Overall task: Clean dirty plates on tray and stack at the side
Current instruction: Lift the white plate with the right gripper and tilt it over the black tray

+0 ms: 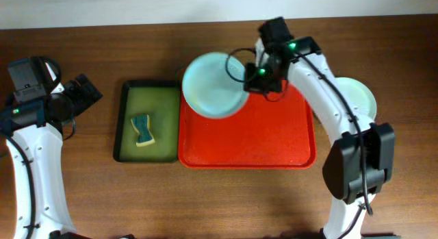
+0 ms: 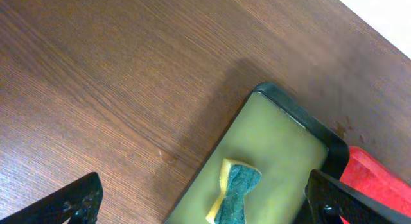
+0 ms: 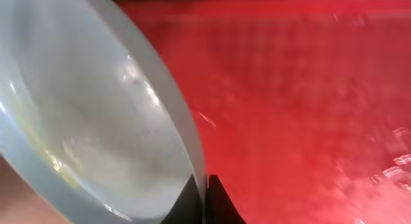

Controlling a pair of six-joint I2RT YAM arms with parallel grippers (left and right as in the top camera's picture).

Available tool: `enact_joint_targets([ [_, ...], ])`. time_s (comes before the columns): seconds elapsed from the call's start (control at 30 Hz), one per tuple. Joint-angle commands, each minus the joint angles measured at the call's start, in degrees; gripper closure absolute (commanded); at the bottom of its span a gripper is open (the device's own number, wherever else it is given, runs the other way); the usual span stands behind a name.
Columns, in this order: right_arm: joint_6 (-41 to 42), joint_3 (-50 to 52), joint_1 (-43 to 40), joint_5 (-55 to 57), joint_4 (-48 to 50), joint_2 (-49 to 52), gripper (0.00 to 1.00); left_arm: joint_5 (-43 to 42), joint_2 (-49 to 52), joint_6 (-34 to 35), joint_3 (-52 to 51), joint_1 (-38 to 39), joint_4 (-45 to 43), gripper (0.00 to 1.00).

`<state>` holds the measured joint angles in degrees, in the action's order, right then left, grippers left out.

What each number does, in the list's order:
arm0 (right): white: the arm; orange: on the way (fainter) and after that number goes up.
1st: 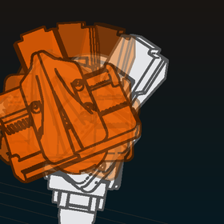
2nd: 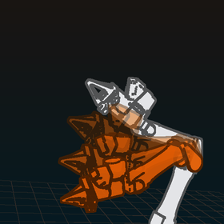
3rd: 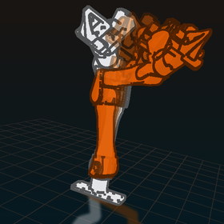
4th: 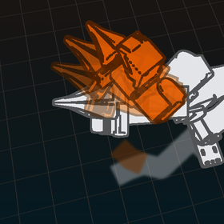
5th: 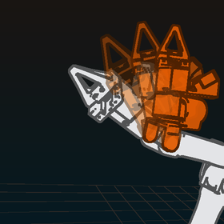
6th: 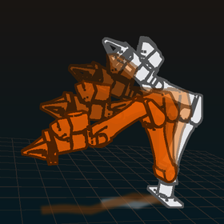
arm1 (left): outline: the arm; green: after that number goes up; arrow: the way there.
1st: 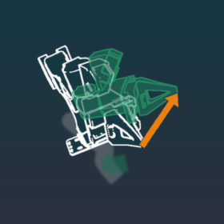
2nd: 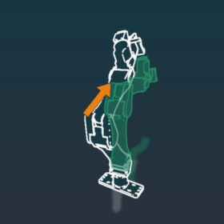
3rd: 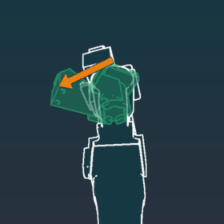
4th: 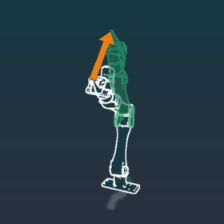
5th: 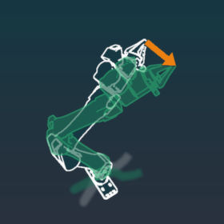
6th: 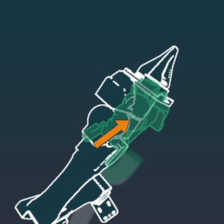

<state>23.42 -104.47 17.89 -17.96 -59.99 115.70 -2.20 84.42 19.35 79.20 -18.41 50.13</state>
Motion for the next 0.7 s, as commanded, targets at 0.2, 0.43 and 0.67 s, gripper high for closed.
enact_joint_targets([
  [0.2,3.08,-1.20,28.63,53.83,20.02,-0.79,0.96,-0.39,0.15,0.55,0.24,-0.24,-0.07,0.00],
  [0.43,-28.74,-1.20,36.81,71.69,41.77,-0.79,0.96,-0.42,0.15,0.55,0.24,-0.24,-0.07,0.01],
  [0.67,-45.99,-1.20,38.60,74.14,55.76,-0.81,0.96,-0.42,0.15,0.55,0.24,-0.24,-0.07,0.01],
])
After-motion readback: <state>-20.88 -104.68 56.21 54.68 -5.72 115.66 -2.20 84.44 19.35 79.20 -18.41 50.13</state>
